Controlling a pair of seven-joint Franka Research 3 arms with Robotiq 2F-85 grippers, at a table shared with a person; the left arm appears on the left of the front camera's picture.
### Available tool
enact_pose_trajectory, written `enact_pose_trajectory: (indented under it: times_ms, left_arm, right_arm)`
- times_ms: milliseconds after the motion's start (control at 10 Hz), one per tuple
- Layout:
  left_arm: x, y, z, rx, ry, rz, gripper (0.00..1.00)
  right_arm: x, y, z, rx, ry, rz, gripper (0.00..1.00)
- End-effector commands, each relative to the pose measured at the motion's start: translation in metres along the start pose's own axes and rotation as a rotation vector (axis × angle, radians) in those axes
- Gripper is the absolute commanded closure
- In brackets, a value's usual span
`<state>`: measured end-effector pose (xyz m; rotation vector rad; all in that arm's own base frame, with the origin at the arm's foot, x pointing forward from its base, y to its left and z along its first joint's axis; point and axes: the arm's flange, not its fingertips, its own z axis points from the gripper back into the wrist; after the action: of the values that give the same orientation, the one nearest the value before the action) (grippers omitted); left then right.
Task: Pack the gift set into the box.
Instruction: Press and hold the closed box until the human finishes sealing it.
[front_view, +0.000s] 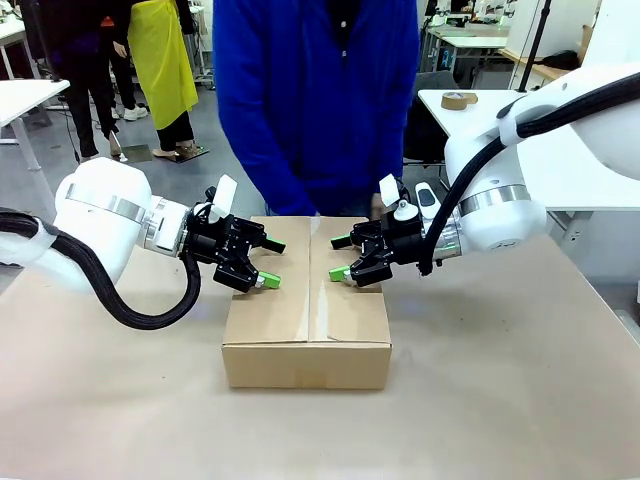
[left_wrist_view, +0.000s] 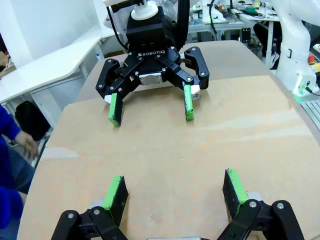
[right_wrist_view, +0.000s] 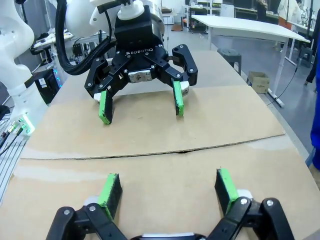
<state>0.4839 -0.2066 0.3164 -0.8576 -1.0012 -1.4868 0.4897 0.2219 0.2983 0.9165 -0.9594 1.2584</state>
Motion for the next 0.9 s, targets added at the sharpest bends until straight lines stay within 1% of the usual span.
enact_pose_trajectory:
  times_ms: [0,800]
  left_arm:
    - [-0.0008,-0.0014,-0.0011,-0.006,-0.005,-0.024,0.0]
    - [-0.0008,-0.0014,-0.0011,-0.006,-0.005,-0.024,0.0]
  right_arm:
    - [-0.0044,0.0028,-0.0006,0.004,0.005,0.001,0.0]
    - [-0.0044,0.0028,-0.0006,0.004,0.005,0.001,0.0]
